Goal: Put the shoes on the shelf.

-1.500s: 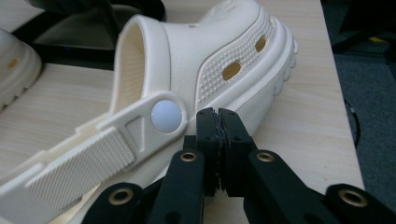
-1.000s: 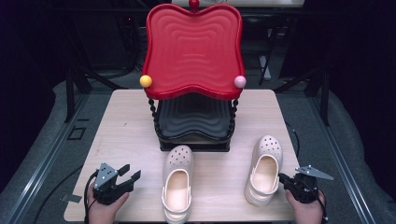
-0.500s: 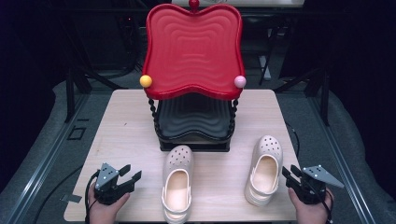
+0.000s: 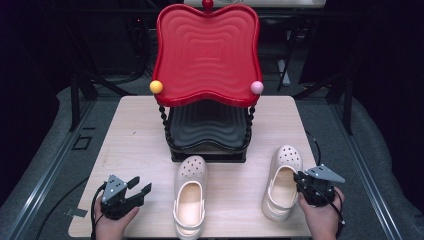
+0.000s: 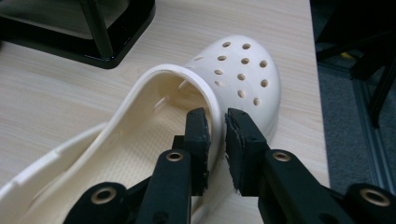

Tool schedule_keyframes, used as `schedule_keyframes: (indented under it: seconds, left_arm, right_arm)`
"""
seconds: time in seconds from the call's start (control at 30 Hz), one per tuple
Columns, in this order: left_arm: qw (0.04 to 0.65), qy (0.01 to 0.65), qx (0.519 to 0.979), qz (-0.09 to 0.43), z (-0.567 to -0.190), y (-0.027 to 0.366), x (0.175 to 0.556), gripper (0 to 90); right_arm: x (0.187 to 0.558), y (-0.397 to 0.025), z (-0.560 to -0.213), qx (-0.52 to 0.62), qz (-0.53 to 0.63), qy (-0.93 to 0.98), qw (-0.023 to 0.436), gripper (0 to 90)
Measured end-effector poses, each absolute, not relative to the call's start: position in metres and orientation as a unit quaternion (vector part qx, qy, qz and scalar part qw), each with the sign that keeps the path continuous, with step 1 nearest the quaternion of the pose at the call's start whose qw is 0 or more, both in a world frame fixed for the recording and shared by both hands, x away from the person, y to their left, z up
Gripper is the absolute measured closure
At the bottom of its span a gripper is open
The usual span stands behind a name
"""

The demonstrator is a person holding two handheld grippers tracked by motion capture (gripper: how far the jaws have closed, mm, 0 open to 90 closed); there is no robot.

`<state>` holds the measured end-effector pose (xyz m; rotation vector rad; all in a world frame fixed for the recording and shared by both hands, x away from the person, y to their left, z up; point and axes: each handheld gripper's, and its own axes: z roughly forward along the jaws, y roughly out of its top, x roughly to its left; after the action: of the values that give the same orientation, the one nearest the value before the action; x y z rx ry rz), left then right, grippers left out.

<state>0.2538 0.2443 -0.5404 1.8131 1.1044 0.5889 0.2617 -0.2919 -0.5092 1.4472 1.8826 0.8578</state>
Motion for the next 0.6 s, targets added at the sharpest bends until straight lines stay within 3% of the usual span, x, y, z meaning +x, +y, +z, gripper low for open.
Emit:
schedule_keyframes:
  seconds: [0.37, 0.6]
  left_arm:
    - [0.452, 0.450, 0.734, 0.233, -0.542, 0.244, 0.255, 47.5]
    - [0.448, 0.449, 0.738, 0.230, -0.544, 0.243, 0.256, 47.5]
  right_arm:
    - [0.268, -0.295, -0.524, 0.563, 0.328, 0.694, 0.307, 72.4]
    - [0.267, -0.294, -0.523, 0.547, 0.322, 0.702, 0.322, 77.9]
